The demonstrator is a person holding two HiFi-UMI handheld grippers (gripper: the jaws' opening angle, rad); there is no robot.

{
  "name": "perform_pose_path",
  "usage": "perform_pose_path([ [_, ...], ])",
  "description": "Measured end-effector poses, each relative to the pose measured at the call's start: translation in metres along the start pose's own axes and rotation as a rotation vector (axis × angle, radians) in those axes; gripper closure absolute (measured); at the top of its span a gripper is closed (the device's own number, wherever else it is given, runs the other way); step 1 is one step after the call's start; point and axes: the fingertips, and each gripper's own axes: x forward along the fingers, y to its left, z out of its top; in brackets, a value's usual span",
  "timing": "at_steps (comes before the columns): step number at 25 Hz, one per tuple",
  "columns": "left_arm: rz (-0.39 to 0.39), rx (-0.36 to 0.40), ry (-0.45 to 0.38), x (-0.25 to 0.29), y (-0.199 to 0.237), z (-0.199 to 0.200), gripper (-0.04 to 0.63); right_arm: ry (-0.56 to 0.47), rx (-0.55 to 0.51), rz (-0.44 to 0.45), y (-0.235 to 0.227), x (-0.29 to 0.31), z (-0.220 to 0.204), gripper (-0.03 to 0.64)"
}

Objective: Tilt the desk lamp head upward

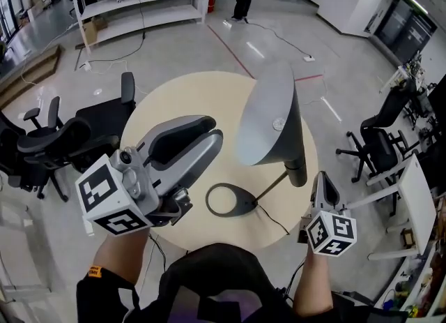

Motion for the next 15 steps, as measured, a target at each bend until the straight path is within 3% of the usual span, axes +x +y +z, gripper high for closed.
perform_pose_path([
  [3, 0.048, -0.01, 0.037, -0.018, 0.014, -0.024, 0.469, 0.007, -0.001, -0.038, 0.005, -0.011, -0.006, 0.607],
  [8, 0.137, 0.004, 0.11, -0.052, 0.029, -0.069, 0.548, 0.021, 0.006, -0.096, 0.022, -0.034, -0.019, 0.606],
  [15, 0.168, 0.053, 0.282, -0.089, 0.023, -0.154, 0.548, 0.072, 0.01, -0.146, 0.054, -0.065, -0.054, 0.607],
])
